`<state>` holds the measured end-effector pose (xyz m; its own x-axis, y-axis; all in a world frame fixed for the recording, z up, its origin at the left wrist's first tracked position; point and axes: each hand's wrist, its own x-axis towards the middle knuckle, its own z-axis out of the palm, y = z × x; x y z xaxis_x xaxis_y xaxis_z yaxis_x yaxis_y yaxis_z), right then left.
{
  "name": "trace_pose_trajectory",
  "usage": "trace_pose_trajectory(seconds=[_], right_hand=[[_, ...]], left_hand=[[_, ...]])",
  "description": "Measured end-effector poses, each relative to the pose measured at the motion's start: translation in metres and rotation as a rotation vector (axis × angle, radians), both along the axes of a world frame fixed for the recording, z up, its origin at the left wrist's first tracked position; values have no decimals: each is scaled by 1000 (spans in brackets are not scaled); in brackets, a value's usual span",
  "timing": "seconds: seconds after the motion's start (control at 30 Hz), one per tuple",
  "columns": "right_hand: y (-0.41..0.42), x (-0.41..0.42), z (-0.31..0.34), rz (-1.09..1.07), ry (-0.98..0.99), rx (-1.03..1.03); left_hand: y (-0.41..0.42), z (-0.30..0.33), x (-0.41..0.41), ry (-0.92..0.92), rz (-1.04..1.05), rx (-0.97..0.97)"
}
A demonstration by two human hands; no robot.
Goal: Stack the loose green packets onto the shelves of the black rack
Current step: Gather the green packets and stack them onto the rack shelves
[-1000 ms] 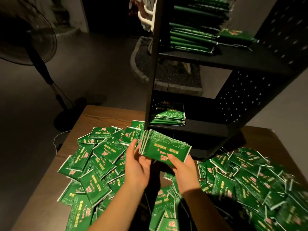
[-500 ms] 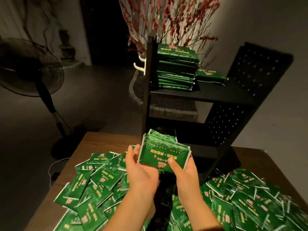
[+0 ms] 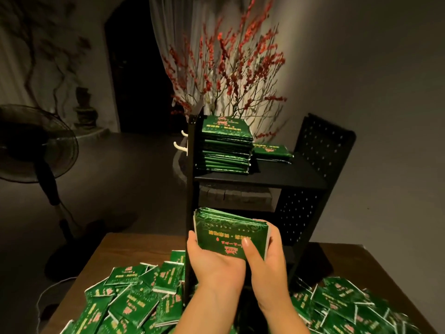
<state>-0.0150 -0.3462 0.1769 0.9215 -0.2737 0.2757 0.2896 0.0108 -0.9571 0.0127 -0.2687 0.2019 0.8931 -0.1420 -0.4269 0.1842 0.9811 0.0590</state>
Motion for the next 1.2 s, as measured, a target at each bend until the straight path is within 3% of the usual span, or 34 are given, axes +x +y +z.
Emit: trace_pose_trajectory(seconds=[0.53, 0.67, 0.77, 0.93, 1.1, 1.2], right_hand=[[-64, 24, 75, -191, -97, -3], [-94, 50, 134, -297, -163, -120], [-110, 93, 173, -430, -141, -313], [-119, 177, 194, -359, 129, -350], [-118, 208, 184, -228, 396, -193], [-117, 213, 179, -197, 474, -182]], left_hand=[[-56, 75, 13, -191, -131, 60], [-61, 83, 27, -315, -262, 249], [-68, 89, 37, -464, -272, 623], [-73, 97, 68, -1029, -134, 1883], [-80, 105, 107, -1060, -176, 2409], [-80, 106, 122, -993, -279, 2598]])
